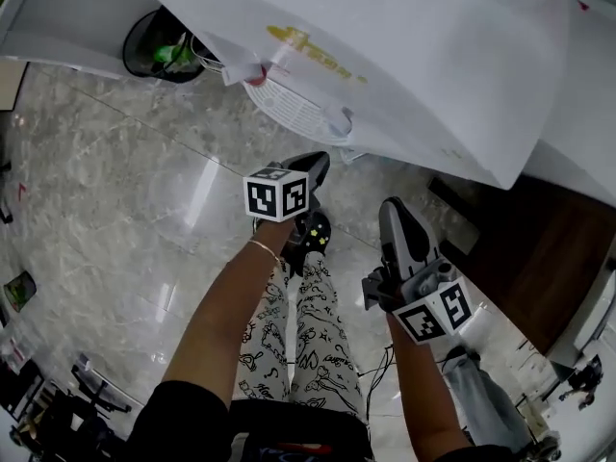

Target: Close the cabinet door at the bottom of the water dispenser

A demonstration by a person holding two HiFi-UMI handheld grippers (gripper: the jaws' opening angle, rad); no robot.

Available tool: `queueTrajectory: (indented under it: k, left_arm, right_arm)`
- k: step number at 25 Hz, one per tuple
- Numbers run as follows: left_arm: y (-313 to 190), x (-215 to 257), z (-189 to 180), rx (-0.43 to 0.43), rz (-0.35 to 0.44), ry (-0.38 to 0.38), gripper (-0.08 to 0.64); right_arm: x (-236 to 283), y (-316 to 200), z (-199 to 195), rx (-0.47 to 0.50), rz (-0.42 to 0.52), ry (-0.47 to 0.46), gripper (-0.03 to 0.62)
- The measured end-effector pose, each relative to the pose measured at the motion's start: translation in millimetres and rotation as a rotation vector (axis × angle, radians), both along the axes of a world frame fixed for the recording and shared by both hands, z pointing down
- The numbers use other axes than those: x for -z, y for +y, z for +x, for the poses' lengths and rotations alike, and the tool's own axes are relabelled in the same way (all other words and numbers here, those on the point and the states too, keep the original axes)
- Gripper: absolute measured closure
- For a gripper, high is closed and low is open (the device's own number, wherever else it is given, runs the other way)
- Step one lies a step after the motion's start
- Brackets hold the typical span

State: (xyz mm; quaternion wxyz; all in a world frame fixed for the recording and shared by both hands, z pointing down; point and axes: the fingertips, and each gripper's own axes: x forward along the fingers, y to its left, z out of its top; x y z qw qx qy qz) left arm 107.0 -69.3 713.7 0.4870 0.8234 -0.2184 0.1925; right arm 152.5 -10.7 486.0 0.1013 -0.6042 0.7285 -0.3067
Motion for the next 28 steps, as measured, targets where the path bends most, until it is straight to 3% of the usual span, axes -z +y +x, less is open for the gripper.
queueTrajectory:
  k: [8, 11, 15, 18, 24, 28]
  left_arm:
    - [-0.1, 145.2, -77.4, 0.088, 0.339, -0.019, 0.563]
    - [20.9, 227.6, -98.7, 0.051, 0.467, -0.04, 0.563]
    - [33.3, 342.1, -114.9, 0.003, 0.701, -0.047, 0.563]
    - [44.5, 398.9, -126.7, 0.015, 0.775, -0.079, 0.563]
    - [59.6, 465.6, -133.9, 0.022, 0.849, -0.037, 0.563]
    - [59.4, 500.0, -139.0, 0.057, 0.932, -0.038, 0.563]
  right_arm:
    - [70.7, -13.9, -30.5, 0.067, 0.107, 0.015, 0.575]
    - [112.7, -5.3, -47.5, 0.116, 0.126, 0.028, 0.575]
    - [178.8, -4.1, -71.5, 0.196, 0.203, 0.047, 0.575]
    - [219.3, 4.4, -89.9, 0.253, 0.242, 0.066, 0.575]
    - [275.7, 13.5, -106.4, 0.321, 0.3, 0.132, 0.575]
    - [297.4, 20.4, -111.0, 0.361, 0.32, 0.097, 0.577]
